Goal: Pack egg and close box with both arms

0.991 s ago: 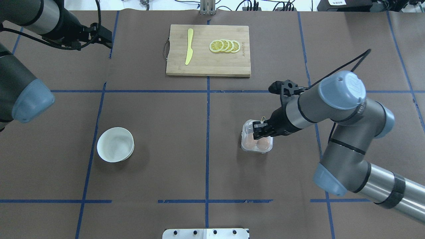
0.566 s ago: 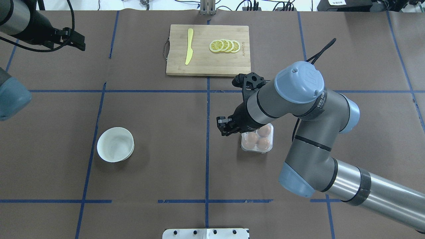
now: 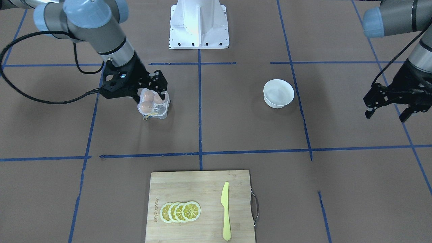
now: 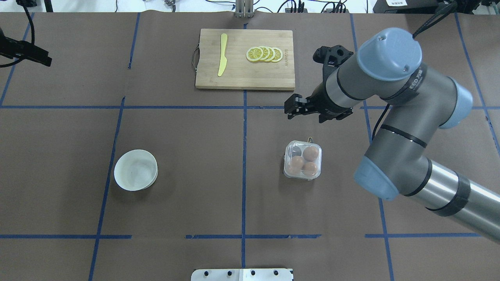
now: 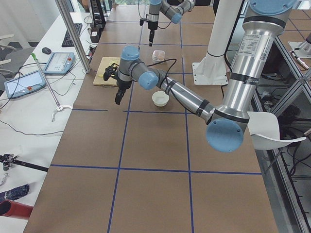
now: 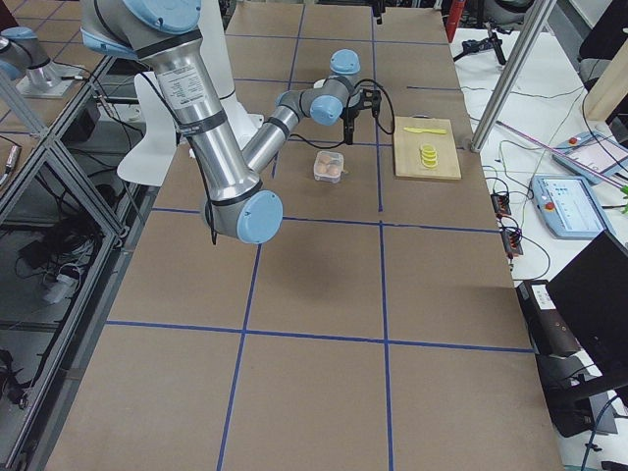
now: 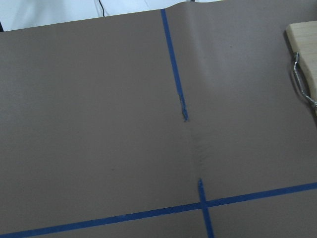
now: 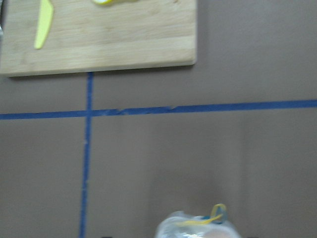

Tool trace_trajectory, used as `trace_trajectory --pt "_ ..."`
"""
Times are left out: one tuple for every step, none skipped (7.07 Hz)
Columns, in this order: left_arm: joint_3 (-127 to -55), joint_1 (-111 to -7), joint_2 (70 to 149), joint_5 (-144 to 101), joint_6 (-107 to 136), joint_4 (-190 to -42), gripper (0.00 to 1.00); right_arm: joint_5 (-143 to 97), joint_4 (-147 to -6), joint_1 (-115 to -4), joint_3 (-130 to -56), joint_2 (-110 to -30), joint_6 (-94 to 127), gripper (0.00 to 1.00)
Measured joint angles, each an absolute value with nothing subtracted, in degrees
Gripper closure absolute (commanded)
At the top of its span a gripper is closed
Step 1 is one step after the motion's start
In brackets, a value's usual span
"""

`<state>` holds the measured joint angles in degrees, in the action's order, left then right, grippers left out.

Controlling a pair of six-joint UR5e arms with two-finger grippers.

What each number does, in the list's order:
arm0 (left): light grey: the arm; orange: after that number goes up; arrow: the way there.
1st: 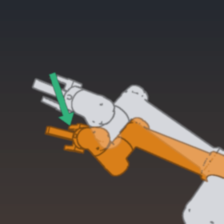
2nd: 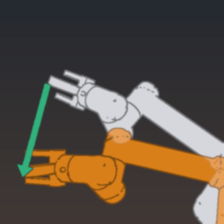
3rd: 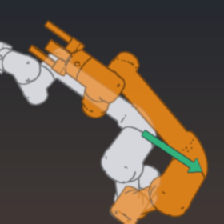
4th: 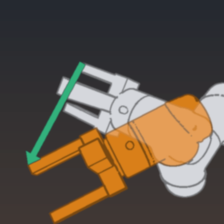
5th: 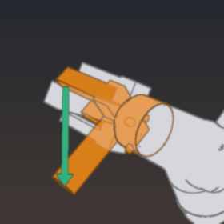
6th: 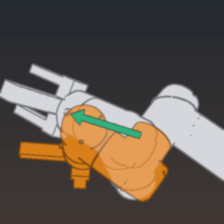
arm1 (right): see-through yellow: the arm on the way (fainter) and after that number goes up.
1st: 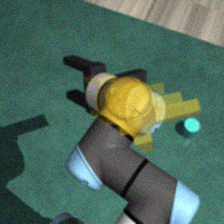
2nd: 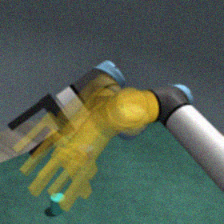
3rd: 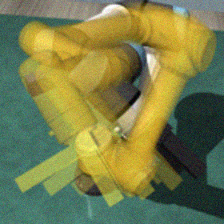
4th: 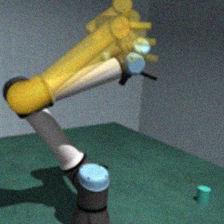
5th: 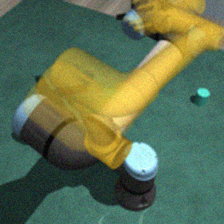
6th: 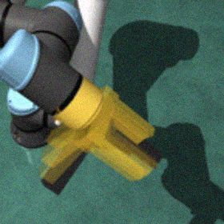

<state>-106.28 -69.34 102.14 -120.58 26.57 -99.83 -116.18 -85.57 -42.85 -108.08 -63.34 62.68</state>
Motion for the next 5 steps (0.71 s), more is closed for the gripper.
trace_trajectory --pt "-104.31 -72.75 101.42 -122.07 20.8 -99.6 0.0 -116.56 -88.76 -46.39 -109.44 -67.34 52.88 0.0" --pt "-101.79 -76.2 100.81 -123.49 14.65 -99.43 0.0 -118.14 -89.85 -51.05 -110.37 -72.22 43.57 0.0" --pt "-99.15 -79.65 99.94 -124.24 8.52 -99.24 0.0 -121.8 -90.19 -57.41 -110.69 -77.4 33.62 0.0" --pt "-96.48 -82.75 98.95 -125.04 3.25 -99.18 0.0 -125.89 -90.37 -64.32 -110.19 -82.13 23.44 0.0" --pt "-93.61 -85.38 97.49 -126.96 -1.82 -99.23 0.0 -129.36 -90.45 -70.9 -108.33 -86.16 13.82 0.0"
